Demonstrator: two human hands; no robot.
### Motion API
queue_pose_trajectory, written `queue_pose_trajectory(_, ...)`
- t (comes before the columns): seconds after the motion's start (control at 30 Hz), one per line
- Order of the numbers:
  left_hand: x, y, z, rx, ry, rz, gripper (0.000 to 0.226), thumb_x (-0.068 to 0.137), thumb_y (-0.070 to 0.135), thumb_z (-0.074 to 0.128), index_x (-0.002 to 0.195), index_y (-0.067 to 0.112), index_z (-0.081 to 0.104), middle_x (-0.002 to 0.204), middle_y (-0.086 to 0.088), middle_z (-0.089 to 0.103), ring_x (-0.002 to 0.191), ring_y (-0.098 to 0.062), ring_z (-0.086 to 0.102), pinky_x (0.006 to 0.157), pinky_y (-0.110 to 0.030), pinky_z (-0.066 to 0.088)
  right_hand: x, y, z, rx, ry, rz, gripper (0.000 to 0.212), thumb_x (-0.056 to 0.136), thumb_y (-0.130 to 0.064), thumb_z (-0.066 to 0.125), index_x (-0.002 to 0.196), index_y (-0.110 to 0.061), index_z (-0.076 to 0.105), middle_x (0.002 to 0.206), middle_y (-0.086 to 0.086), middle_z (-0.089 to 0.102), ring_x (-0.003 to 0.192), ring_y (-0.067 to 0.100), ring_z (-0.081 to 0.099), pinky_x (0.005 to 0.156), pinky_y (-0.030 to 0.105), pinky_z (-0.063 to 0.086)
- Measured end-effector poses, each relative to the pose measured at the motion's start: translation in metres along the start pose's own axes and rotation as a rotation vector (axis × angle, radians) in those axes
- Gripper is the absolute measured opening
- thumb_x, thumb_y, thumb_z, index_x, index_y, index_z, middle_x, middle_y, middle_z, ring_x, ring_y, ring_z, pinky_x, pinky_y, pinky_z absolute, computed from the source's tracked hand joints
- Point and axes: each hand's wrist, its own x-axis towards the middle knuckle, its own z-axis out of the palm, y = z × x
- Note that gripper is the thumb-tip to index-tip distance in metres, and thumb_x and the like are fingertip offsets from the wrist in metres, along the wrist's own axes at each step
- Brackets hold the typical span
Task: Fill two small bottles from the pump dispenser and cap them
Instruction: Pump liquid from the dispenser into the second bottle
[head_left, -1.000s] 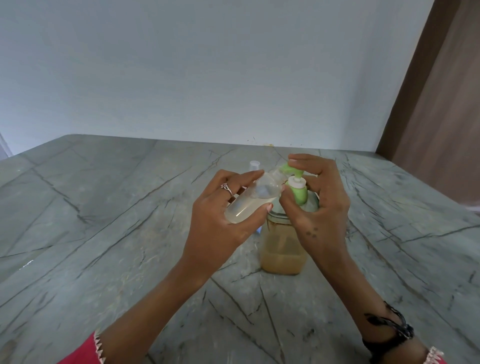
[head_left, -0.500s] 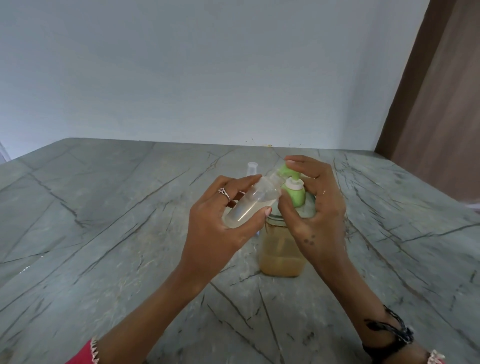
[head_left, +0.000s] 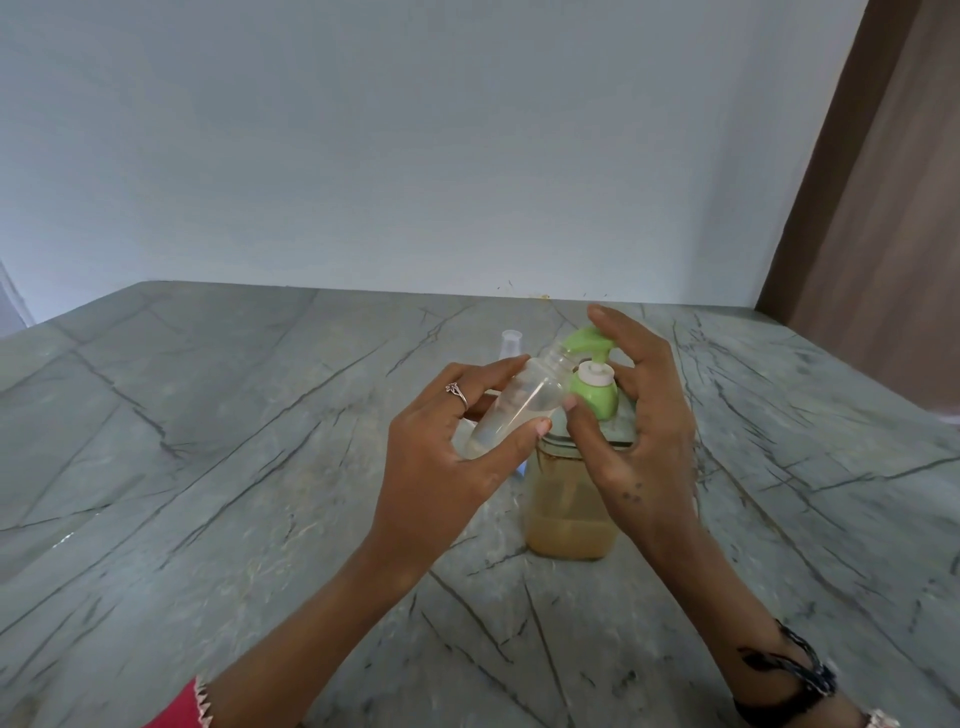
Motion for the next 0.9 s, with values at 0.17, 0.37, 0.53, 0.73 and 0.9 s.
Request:
queue_pose_trajectory(0.17,-0.0001,-0.001,0.0005,0.005,-0.002,0.013,0.04,0.076,0.034,0.066,0.112,0.017,0.061,0.099,0.0,0.066,0.086,-0.001,0.063,0.072,-0.007,0.046,0.0015,0.0014,-0.0009,0.001,-0.01,-0.017,0.054,0.082,-0.002,0.063,0.131,-0.016,0.046,0.133,-0.008,0.046,0.122,0.011,0.051,0.097,0.027,0.047)
queue_pose_trajectory(0.37,-0.0005,-0.0013,0.0,0.003,-0.006,0.004,0.04,0.076,0.034,0.066,0.113,0.019,0.06,0.099,0.002,0.065,0.087,-0.002,0.063,0.073,-0.007,0.046,0.004,0.0022,-0.0073,0.031,-0.037,0.01,0.045,0.085,-0.016,0.057,0.129,-0.015,0.052,0.128,-0.013,0.051,0.114,0.009,0.057,0.092,0.019,0.047)
queue_pose_trajectory(0.53,-0.0008,-0.0018,-0.0003,0.009,-0.009,0.002,0.041,0.076,0.036,0.065,0.113,0.019,0.06,0.1,0.003,0.065,0.088,-0.002,0.062,0.073,-0.007,0.046,0.0072,0.0014,-0.0059,0.008,-0.024,-0.023,0.046,0.087,-0.012,0.058,0.131,-0.014,0.046,0.146,0.0,0.038,0.129,-0.003,0.042,0.094,0.01,0.042)
queue_pose_trajectory(0.73,-0.0008,-0.0021,0.0003,0.009,-0.009,0.005,0.042,0.076,0.035,0.065,0.114,0.017,0.061,0.099,0.002,0.065,0.088,-0.002,0.062,0.074,-0.007,0.046,0.0059,0.0034,-0.0047,0.01,-0.003,-0.047,0.038,0.087,-0.007,0.062,0.124,-0.002,0.055,0.134,0.002,0.048,0.124,-0.008,0.044,0.098,0.009,0.037)
queue_pose_trajectory(0.9,-0.0005,-0.0024,0.0007,0.009,-0.004,0.012,0.042,0.076,0.035,0.065,0.114,0.017,0.06,0.099,0.002,0.065,0.088,-0.001,0.062,0.074,-0.006,0.046,0.0043,0.005,-0.0047,0.016,0.021,0.006,0.037,0.086,-0.017,0.061,0.121,-0.007,0.058,0.127,-0.006,0.053,0.117,0.001,0.052,0.094,0.017,0.045)
